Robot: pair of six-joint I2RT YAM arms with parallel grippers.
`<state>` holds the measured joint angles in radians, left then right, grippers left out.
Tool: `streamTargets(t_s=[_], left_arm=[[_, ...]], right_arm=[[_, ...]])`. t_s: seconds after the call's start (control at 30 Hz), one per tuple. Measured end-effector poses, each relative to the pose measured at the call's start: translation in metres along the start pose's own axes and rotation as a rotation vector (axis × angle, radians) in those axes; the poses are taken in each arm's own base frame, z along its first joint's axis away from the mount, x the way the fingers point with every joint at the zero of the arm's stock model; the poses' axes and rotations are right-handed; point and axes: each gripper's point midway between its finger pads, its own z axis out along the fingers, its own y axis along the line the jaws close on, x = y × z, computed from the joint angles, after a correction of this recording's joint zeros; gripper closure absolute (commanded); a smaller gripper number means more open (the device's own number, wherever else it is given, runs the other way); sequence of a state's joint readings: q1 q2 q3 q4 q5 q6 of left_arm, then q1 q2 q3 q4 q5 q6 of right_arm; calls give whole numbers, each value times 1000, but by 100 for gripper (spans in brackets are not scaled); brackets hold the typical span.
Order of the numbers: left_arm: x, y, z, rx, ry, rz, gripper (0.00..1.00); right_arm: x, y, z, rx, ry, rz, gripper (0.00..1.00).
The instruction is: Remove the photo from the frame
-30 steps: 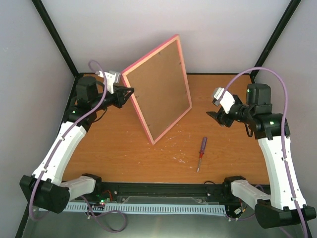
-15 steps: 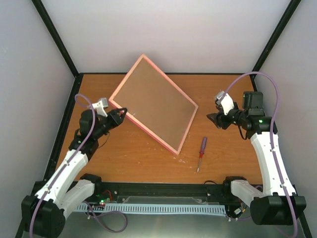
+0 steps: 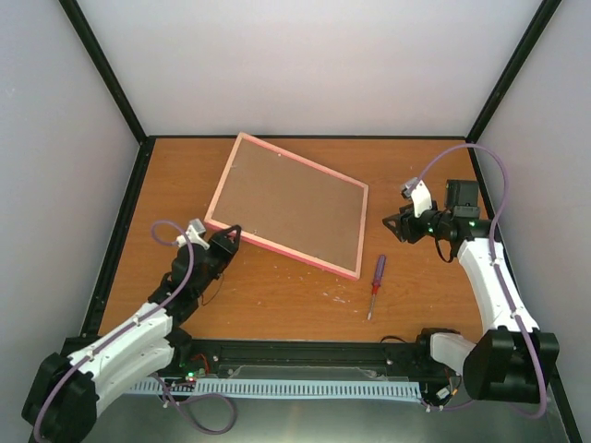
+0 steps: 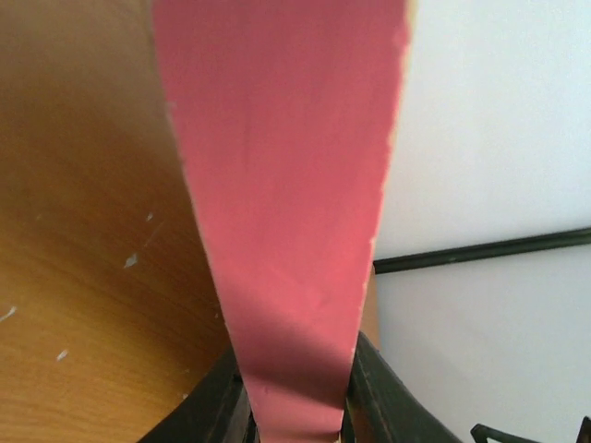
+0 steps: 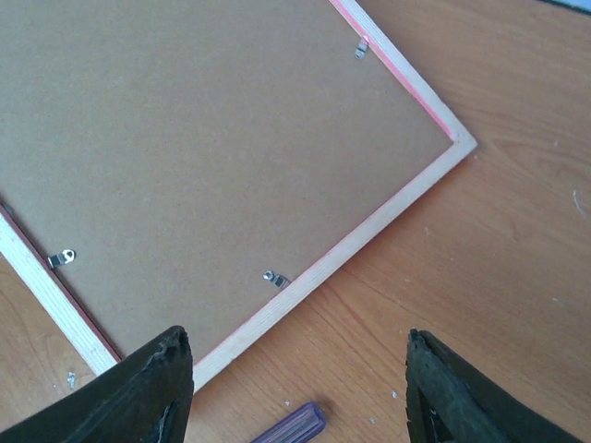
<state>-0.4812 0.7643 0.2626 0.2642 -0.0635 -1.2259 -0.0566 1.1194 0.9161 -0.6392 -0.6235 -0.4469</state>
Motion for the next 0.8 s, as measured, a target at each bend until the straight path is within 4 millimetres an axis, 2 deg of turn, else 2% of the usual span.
streamTargets(t_s=[0.13,0.23,0.43,0.63,0.8], left_arm=[[16,20,3,-25,-26,-83,99],[27,24,8,-32,-36,-127,94],[44,30,17,-55,-51,-193,93],[48,37,20,-71,-70,-240,94],[50,51,19,-97,-83,-273,94]], right_arm=[[5,-7,8,-9,13,46,39],[6,-9,11,-17,12,60,39],[11,-10,16,-23,17,78,39],[18,-12,19,-23,27,91,39],[24,-11,22,-27,33,93,39]])
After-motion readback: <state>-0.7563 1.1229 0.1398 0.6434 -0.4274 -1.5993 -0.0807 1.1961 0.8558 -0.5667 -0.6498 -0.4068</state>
